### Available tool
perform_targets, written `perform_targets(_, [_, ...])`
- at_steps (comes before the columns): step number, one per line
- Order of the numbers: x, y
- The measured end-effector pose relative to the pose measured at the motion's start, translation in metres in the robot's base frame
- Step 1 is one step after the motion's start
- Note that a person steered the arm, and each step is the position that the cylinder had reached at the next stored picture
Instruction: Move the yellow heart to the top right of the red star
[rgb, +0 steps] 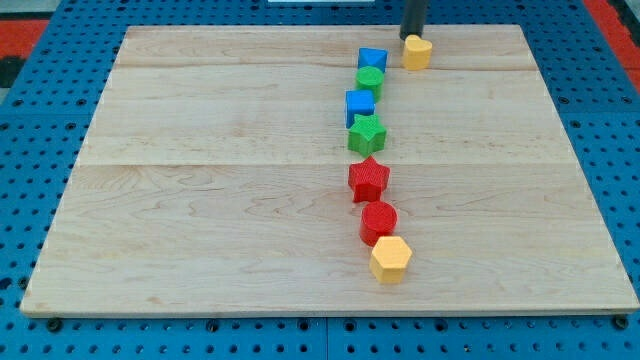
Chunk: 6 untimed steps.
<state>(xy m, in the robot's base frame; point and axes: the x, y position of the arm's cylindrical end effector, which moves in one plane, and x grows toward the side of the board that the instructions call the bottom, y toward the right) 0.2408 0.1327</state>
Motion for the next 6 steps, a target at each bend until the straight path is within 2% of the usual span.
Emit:
perform_targets(1, [0.092, -0.018])
perform_targets(2, [0.138, -0.015])
perform_targets(3, [0.096, -0.010])
perform_targets(4, [0.126, 0.033])
perform_targets(6, [0.210, -0.010])
